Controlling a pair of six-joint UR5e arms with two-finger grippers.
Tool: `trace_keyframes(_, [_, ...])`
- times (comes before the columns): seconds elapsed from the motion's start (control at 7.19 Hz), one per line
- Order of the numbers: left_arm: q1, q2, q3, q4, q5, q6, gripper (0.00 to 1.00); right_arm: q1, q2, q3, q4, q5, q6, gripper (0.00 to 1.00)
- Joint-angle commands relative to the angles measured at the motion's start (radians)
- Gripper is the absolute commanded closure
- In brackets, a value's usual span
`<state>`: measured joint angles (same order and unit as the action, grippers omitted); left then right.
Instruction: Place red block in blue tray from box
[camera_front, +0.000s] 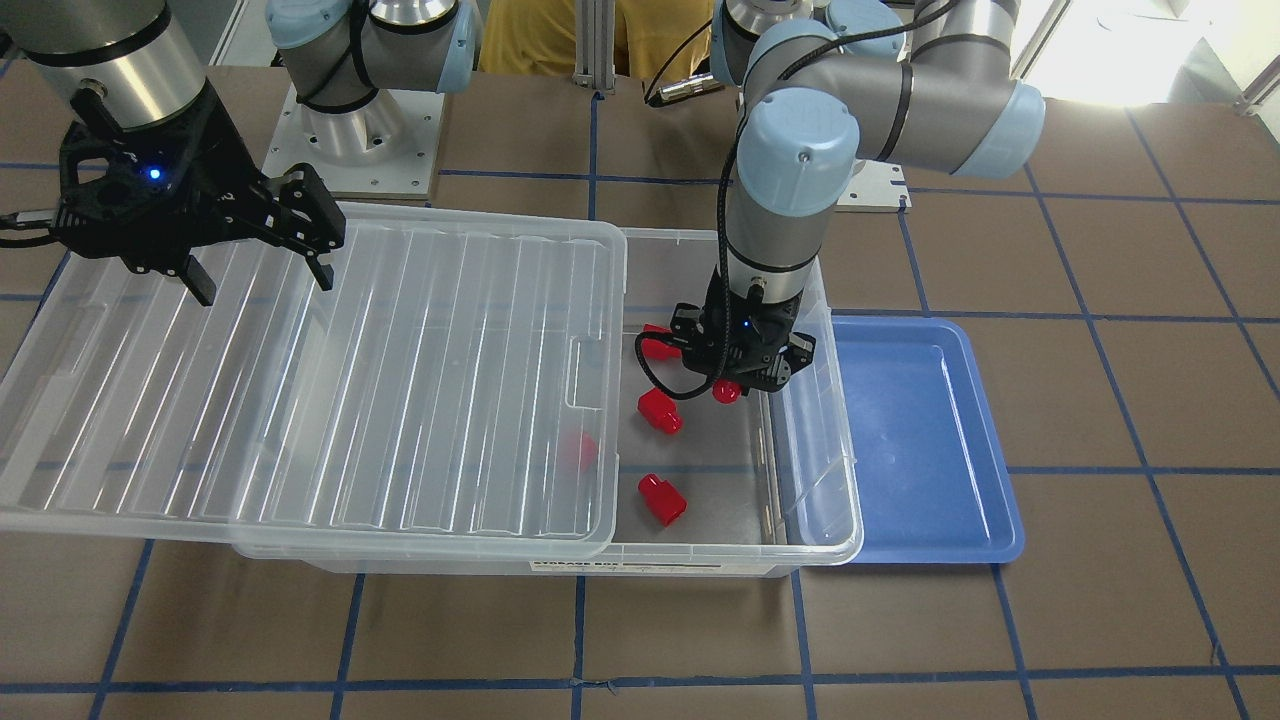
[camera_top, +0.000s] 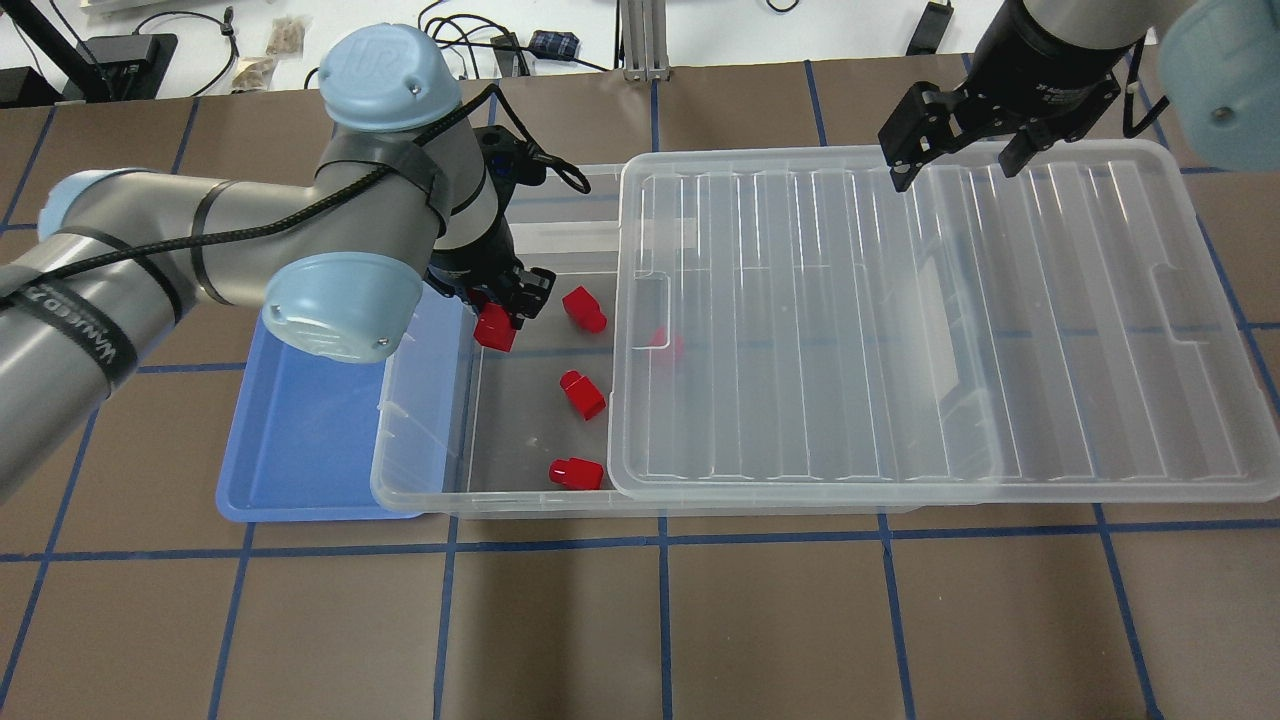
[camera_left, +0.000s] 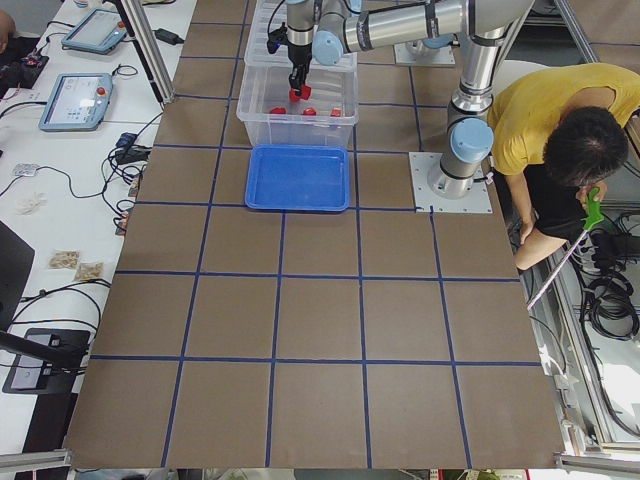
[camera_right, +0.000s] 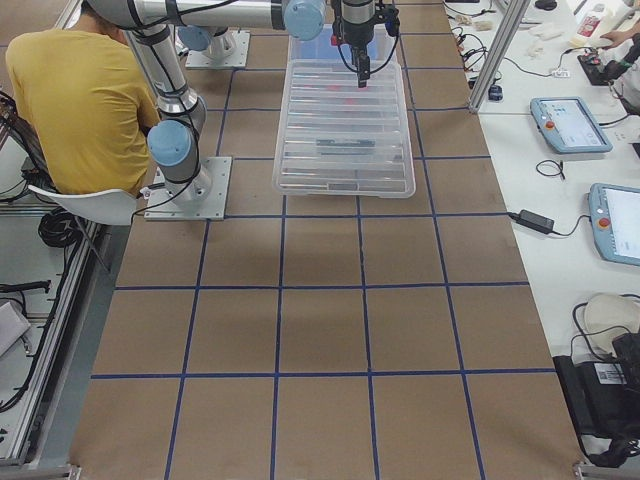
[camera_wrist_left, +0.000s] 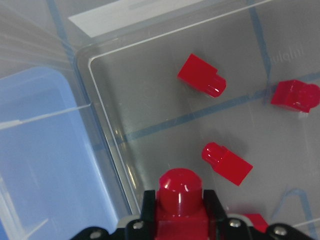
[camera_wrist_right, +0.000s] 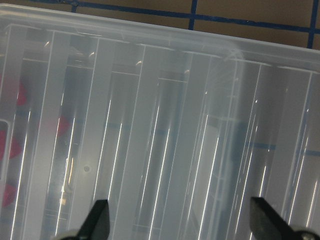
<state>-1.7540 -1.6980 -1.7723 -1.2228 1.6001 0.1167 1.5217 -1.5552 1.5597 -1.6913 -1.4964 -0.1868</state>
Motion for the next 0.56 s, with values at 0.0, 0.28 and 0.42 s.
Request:
trace_keyframes(0.0, [0.027, 0.04, 0.002, -0.046, 0.005, -0.002, 0.95, 0.0, 0.006, 0.0, -0.005, -0.001, 0.001, 0.0])
trace_keyframes(0.28, [0.155, 0.034, 0.017, -0.055, 0.003, 0.02, 0.95, 0.0, 0.007, 0.0, -0.005, -0.001, 0.001, 0.0])
trace_keyframes(0.42, [0.216, 0.031, 0.017, -0.061, 0.004, 0.027, 0.95, 0.0, 0.007, 0.0, -0.007, -0.001, 0.001, 0.0])
